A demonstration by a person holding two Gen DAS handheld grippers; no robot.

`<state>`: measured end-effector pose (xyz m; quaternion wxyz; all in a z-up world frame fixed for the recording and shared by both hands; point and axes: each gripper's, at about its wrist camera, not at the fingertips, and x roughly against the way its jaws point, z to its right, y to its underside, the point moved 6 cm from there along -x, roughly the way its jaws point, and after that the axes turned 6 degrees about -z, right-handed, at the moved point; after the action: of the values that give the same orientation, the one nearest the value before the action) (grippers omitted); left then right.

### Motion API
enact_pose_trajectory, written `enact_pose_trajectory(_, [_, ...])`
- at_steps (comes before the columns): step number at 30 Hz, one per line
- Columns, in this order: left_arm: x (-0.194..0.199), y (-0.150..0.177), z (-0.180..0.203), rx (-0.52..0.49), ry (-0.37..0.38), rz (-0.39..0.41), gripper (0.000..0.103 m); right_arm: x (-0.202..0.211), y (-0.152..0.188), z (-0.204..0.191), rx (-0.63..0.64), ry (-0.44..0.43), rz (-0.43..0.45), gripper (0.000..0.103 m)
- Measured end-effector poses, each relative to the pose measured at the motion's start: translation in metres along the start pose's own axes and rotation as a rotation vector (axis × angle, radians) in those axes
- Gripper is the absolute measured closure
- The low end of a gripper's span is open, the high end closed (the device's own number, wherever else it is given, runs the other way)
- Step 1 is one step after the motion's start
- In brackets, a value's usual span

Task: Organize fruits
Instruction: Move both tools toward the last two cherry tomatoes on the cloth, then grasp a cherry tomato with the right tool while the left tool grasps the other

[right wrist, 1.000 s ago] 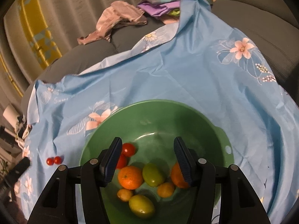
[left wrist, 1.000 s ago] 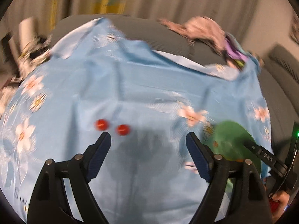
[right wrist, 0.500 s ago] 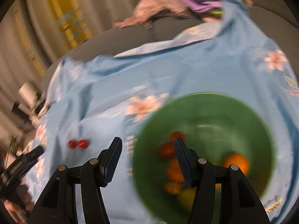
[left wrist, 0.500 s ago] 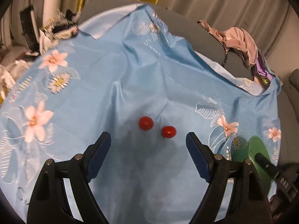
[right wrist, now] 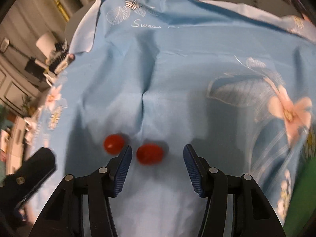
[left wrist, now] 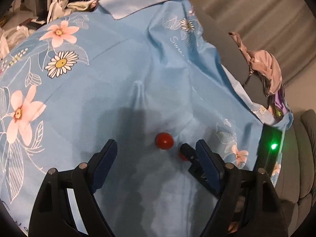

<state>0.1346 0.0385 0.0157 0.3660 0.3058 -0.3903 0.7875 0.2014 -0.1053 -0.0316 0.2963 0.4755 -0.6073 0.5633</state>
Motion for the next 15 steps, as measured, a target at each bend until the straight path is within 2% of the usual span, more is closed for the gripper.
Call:
enact_pose_trajectory(1, [-0.002, -0.002, -0.004, 0.029, -0.005, -0.004, 0.024, -0.001, 0.000, -0.002, 0.025, 0.022, 0.013, 0.060])
enact_pose_trajectory(2, [-0.003, -0.003, -0.004, 0.038, -0.005, -0.005, 0.025, -0.001, -0.001, -0.003, 0.047, 0.040, 0.019, 0.071])
enact_pose_trajectory(4, [-0.006, -0.005, 0.002, 0.018, 0.004, -0.009, 0.028, 0.003, 0.002, 0.001, 0.029, 0.020, 0.011, 0.071])
enact_pose_trajectory(6, [-0.008, -0.006, 0.010, -0.007, 0.006, -0.009, 0.030, 0.016, 0.006, 0.014, -0.043, -0.043, 0.002, 0.071])
enact_pose_trajectory(8, [-0.015, -0.005, 0.020, -0.049, -0.010, -0.017, 0.034, 0.035, 0.016, 0.026, -0.086, -0.084, 0.029, 0.071])
enact_pose_trajectory(13, [-0.046, 0.004, 0.025, -0.123, -0.102, -0.081, 0.040, 0.086, 0.050, 0.054, -0.184, -0.110, 0.104, 0.071])
enact_pose_trajectory(15, [-0.056, 0.007, 0.027, -0.126, -0.102, -0.109, 0.040, 0.102, 0.064, 0.062, -0.205, -0.094, 0.141, 0.071])
